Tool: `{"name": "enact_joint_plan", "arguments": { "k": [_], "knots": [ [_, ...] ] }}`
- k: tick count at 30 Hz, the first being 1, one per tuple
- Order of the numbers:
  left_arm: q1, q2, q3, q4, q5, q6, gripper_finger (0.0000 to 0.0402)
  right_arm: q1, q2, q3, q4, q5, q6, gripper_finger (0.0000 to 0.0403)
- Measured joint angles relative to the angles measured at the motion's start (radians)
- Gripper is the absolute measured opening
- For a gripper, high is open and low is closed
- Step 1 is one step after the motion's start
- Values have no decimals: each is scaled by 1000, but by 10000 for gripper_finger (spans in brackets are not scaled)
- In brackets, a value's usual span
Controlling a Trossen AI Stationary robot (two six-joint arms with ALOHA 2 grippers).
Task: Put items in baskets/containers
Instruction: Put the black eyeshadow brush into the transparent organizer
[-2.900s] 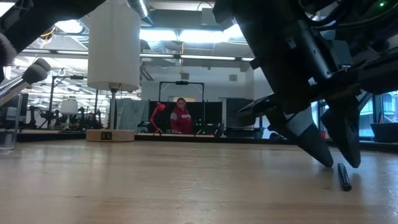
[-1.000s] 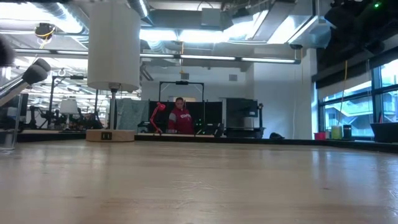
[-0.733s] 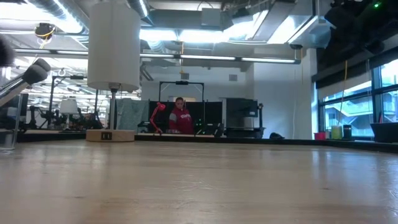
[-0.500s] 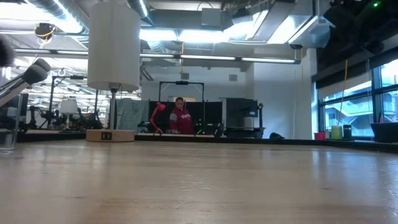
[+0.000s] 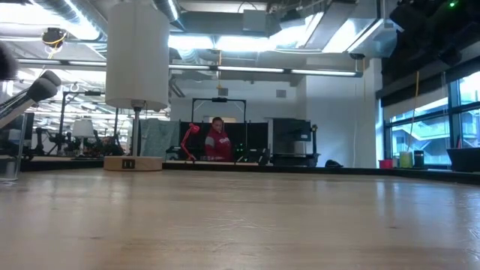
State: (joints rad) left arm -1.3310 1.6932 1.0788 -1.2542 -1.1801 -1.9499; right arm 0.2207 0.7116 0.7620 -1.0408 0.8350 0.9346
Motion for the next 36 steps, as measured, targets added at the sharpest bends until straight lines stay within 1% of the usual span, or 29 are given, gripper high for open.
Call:
{"name": "enact_joint_plan", "arguments": {
  "k": [7,20,24,30,36],
  "knots": [
    [-35,0,-59,14,4,-60,20,0,0,0,11,-28,1,163],
    [-34,0,-63,53,38,-45,27,0,29,0,39,-43,3,163],
    [-34,0,-63,75,85,-45,28,0,34,0,40,-44,1,163],
    [-23,0,-63,97,123,-38,43,0,34,0,39,-44,1,163],
    [13,0,-63,102,128,-15,72,0,34,0,39,-45,0,163]
  ]
}}
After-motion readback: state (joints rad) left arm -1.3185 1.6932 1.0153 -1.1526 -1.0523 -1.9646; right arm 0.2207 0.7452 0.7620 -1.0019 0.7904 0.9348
